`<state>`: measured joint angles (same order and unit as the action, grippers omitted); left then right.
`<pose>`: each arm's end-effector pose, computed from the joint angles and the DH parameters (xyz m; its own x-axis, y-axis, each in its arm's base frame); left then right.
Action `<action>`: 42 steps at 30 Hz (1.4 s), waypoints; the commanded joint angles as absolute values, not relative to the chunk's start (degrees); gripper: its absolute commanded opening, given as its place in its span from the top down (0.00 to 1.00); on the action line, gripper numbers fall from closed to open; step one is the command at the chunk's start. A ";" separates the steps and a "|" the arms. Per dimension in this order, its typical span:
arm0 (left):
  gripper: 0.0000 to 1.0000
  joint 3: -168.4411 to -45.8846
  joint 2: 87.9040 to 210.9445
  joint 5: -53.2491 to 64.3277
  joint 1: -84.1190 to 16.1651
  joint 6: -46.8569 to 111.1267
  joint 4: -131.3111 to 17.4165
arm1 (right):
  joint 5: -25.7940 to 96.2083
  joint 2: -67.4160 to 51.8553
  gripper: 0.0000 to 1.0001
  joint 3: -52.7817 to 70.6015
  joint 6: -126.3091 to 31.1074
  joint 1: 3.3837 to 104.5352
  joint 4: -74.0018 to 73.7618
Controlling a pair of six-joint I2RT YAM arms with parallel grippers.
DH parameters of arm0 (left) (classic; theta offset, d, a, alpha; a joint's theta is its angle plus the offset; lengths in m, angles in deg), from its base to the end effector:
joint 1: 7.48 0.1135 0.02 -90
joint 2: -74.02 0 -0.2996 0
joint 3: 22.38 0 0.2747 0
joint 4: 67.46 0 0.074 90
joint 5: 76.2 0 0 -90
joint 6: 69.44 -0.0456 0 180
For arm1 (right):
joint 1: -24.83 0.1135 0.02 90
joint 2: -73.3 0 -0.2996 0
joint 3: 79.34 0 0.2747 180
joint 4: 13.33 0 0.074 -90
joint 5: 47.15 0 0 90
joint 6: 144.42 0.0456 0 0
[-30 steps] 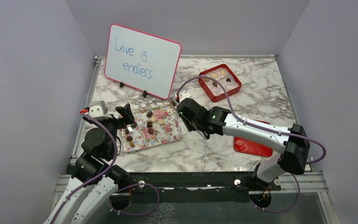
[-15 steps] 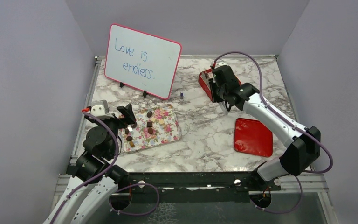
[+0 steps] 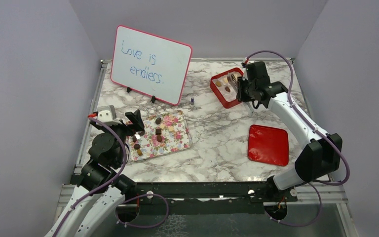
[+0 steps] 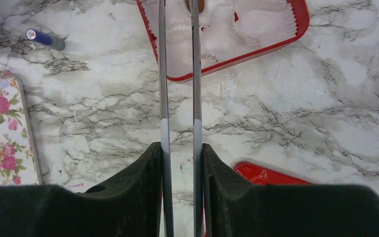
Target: Pack the chocolate
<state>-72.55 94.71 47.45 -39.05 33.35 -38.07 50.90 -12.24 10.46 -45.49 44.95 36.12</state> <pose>0.0906 -0.0260 0.3547 0.0093 -0.2220 -0.9750 -0.0351 0.9744 -0.2222 0.3352 0.1160 0.3481 -0.6966 -0.0915 -0.7116 -0.1415 0.9899 0.0113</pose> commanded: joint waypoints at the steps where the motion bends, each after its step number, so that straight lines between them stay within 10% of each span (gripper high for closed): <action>1: 0.01 -72.08 94.96 46.20 -38.85 32.96 -39.02 | 46.28 -13.92 0.76 11.10 -45.58 44.68 33.03; 42: 0.01 -71.91 94.76 46.37 -38.85 32.74 -39.29 | 45.90 -22.13 0.65 12.08 -44.06 44.59 34.51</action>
